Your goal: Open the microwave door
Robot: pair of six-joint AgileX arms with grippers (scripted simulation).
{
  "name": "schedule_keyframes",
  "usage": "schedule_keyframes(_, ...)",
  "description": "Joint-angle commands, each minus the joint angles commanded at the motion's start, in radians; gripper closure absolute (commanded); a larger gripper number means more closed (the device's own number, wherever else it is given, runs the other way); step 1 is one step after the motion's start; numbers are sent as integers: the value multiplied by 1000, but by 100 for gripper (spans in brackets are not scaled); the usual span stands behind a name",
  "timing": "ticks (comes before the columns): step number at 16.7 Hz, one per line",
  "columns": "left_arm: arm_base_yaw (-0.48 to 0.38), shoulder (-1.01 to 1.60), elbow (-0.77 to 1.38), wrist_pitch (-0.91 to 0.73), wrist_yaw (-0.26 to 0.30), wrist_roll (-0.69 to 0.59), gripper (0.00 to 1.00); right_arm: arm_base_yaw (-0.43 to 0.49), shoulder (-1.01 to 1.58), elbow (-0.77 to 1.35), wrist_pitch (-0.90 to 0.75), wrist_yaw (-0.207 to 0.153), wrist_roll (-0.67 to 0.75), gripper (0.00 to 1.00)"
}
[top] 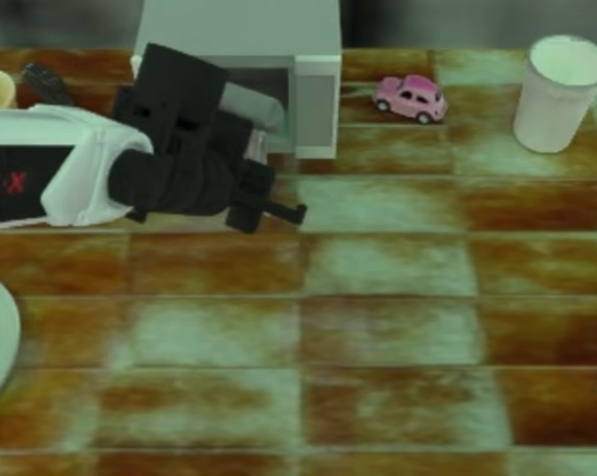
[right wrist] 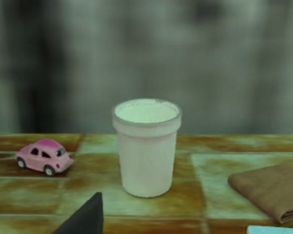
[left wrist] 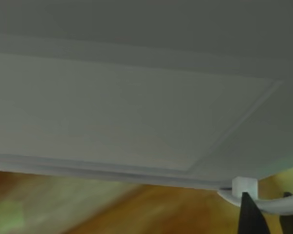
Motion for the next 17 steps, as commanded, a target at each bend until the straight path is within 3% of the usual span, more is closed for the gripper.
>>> schedule_keyframes(8,0,0,0,0,0,0,100,0,0,0,0,0,0,0)
schedule_keyframes(17,21,-21,-26,1,45,52,100,0,0,0,0,0,0,0)
